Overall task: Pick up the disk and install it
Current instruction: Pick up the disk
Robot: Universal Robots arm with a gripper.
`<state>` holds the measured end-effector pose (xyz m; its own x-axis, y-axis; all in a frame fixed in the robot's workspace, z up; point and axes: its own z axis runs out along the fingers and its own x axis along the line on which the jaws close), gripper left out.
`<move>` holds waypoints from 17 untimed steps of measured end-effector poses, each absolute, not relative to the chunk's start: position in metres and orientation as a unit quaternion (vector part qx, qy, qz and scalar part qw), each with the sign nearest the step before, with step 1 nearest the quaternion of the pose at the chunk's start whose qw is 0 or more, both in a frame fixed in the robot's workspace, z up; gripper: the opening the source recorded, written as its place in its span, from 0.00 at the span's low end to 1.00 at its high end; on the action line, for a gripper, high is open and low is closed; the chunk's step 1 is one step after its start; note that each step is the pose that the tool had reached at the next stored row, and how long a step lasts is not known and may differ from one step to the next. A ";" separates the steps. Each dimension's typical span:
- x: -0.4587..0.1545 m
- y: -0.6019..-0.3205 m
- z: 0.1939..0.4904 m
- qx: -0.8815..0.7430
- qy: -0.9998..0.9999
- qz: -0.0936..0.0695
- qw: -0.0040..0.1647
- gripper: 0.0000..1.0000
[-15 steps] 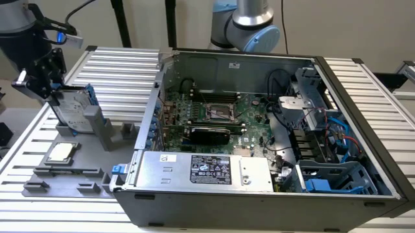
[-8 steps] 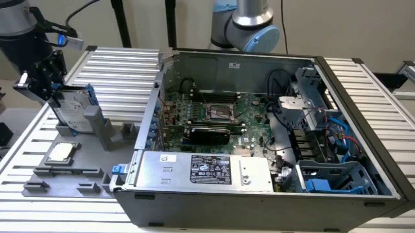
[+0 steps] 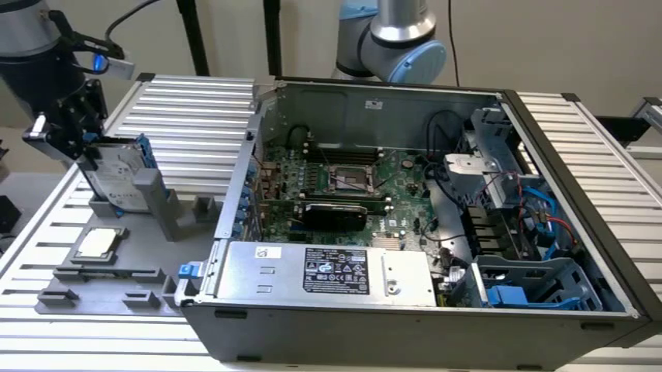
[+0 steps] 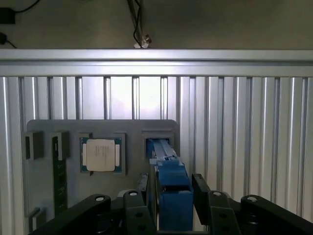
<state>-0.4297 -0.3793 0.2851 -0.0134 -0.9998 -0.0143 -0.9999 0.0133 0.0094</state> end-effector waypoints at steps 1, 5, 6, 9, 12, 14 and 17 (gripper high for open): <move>-0.430 -0.379 0.285 -0.702 0.712 0.008 0.002 1.00; -0.430 -0.379 0.285 -0.702 0.712 0.008 0.002 0.00; -0.430 -0.379 0.285 -0.702 0.712 0.008 0.002 0.00; -0.430 -0.379 0.285 -0.702 0.712 0.008 0.002 0.00; -0.430 -0.380 0.285 -0.702 0.712 0.008 0.002 0.00; -0.430 -0.383 0.285 -0.702 0.712 0.008 0.002 0.00; -0.430 -0.386 0.285 -0.702 0.712 0.008 0.002 0.00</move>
